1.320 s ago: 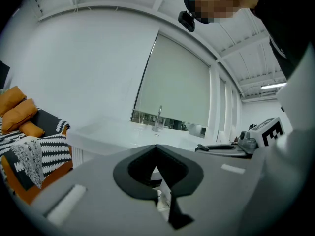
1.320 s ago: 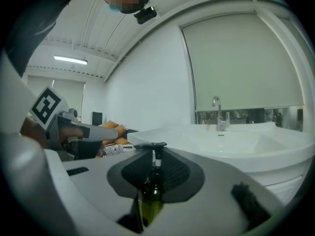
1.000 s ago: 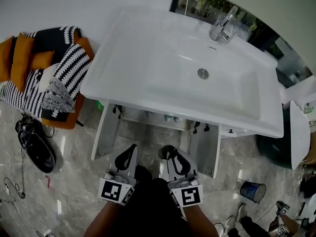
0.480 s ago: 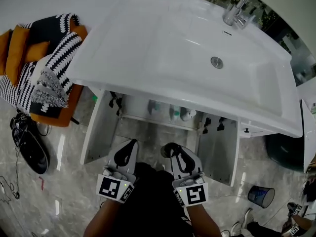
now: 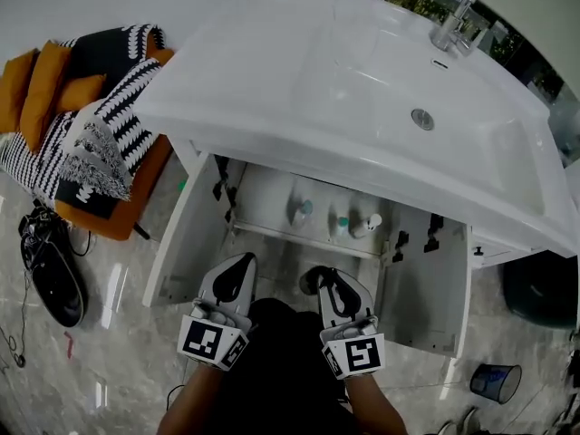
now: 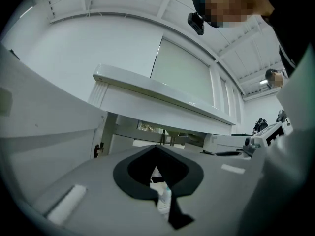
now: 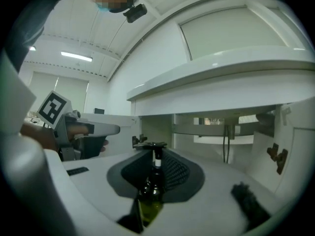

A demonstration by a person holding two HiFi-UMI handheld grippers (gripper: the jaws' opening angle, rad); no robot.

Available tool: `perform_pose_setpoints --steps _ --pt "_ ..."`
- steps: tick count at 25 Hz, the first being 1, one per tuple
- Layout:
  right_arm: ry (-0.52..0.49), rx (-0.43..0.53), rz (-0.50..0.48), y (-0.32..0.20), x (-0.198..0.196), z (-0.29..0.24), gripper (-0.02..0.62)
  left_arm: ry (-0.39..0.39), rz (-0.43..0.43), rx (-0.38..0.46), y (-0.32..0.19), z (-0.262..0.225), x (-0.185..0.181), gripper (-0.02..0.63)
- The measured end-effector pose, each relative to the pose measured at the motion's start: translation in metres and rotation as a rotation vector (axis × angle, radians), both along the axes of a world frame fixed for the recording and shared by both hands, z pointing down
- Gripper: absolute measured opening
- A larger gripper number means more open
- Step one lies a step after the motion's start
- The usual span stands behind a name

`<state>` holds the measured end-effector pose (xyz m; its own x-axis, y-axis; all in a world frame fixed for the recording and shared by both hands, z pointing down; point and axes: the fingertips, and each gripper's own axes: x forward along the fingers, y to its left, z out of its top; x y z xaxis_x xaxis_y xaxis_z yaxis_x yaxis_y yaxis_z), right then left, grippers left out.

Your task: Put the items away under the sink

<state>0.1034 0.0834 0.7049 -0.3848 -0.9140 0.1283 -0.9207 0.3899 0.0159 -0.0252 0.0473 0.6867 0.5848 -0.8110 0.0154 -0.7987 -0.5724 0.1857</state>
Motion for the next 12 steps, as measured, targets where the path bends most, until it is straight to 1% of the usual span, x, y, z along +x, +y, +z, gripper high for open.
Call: perform_pose_setpoints --steps 5,9,12 --pt "0.002 0.008 0.001 -0.003 -0.004 0.021 0.071 -0.015 -0.009 0.021 -0.003 0.014 -0.005 0.008" --pt "0.001 -0.004 0.004 -0.003 -0.005 0.038 0.071 -0.043 -0.006 0.042 -0.002 0.017 -0.007 0.008" --pt "0.012 -0.011 0.003 -0.006 -0.010 0.045 0.069 -0.040 0.002 0.046 -0.003 0.019 -0.010 0.008"
